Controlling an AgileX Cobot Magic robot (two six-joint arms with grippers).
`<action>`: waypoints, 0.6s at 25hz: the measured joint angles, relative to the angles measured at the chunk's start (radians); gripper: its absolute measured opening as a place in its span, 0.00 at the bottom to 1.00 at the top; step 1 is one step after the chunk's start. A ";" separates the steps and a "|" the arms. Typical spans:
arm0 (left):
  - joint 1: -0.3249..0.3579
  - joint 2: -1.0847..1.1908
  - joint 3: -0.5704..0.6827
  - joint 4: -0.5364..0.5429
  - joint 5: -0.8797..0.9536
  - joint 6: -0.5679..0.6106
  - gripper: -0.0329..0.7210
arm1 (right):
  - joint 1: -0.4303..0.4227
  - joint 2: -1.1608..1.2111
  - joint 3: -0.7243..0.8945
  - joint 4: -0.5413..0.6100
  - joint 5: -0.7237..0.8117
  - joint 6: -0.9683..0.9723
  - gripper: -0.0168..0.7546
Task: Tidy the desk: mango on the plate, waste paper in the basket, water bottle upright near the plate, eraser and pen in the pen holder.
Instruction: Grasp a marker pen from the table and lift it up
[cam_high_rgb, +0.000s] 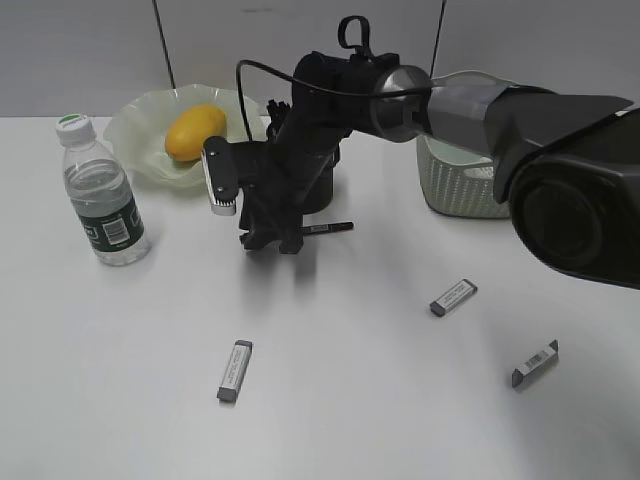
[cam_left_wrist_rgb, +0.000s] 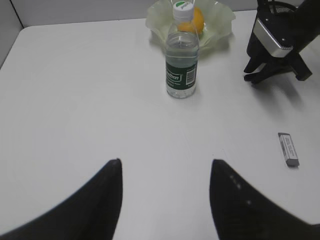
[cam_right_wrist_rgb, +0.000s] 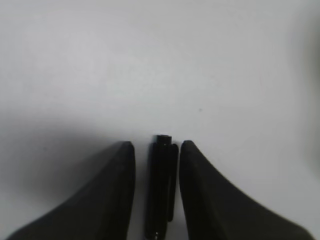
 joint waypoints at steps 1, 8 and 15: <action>0.000 0.000 0.000 0.000 0.000 0.000 0.61 | 0.000 0.000 0.000 0.002 0.000 0.022 0.37; 0.000 0.000 0.000 0.000 0.000 0.000 0.61 | 0.000 0.003 -0.003 -0.018 0.040 0.174 0.37; 0.000 0.000 0.000 0.000 0.000 0.000 0.61 | 0.000 0.003 -0.007 -0.029 0.050 0.213 0.36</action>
